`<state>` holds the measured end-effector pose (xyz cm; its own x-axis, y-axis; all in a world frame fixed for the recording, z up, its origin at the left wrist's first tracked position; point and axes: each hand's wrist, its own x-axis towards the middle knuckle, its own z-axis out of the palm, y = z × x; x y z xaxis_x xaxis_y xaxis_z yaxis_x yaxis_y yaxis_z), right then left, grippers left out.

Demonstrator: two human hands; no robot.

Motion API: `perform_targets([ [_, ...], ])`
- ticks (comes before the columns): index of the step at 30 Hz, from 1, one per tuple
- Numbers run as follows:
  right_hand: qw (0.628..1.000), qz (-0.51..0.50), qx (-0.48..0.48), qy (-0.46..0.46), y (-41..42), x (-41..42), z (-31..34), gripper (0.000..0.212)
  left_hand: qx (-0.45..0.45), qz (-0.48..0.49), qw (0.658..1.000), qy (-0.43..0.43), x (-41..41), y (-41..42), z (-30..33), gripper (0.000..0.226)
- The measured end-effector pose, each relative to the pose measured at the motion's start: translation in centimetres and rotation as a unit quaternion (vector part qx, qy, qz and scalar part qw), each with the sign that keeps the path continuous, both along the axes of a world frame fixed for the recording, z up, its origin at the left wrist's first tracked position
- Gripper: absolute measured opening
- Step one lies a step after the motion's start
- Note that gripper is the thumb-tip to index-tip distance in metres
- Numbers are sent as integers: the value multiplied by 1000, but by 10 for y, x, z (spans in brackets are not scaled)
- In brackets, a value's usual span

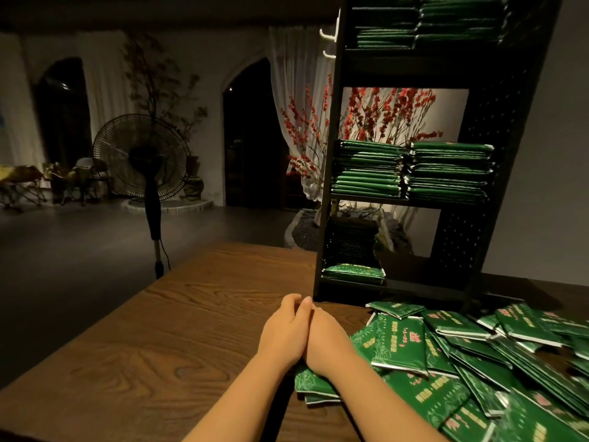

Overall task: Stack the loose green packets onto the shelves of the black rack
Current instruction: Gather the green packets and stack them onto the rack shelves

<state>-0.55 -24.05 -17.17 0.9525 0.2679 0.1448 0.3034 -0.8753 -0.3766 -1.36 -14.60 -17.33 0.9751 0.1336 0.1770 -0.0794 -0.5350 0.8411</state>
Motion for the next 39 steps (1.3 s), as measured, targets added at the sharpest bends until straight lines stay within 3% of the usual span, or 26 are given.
perform_targets([
  [2, 999, -28, 15, 11, 3, 10, 0, 35, -43, -26, 999, -15, 5, 2, -2, 38],
  [4, 999, -52, 9, 8, 3, 15, 1, 27, -175, -39, 984, -20, 12, 7, -6, 31],
  [6, 998, -61, -23, -17, -1, 15, 2, 34, -355, -41, 934, 0, 16, 13, -6, 25],
  [8, 996, -70, -42, -34, -7, 10, 4, 39, -414, -38, 909, 18, 17, 15, -4, 25],
  [12, 994, -101, 17, -36, -15, 9, 5, 36, -394, -39, 918, 37, 14, 10, 0, 29],
  [16, 973, -129, 185, -56, -23, 13, 4, 30, -427, -36, 902, 48, 3, 12, 1, 35],
  [18, 943, -143, 292, -75, -24, 11, 6, 33, -413, -62, 907, 48, -4, 17, 0, 52],
  [21, 880, -186, 427, -89, -24, 5, 10, 33, -310, -110, 944, -25, -14, 22, 3, 70],
  [26, 800, -226, 553, -61, -24, 5, 12, 34, -170, -113, 975, -91, -19, 25, 2, 62],
  [28, 809, -213, 545, -60, -23, 4, 11, 35, -120, -60, 984, -114, -17, 25, 2, 49],
  [32, 866, -133, 477, -70, -19, -1, 15, 28, -125, 37, 983, -126, -13, 29, 4, 36],
  [35, 882, -76, 463, -44, -16, -8, 18, 16, -139, 68, 980, -122, -12, 31, 4, 30],
  [39, 891, -65, 449, -9, -16, -10, 16, 32, -155, 80, 980, -96, -12, 30, 4, 33],
])
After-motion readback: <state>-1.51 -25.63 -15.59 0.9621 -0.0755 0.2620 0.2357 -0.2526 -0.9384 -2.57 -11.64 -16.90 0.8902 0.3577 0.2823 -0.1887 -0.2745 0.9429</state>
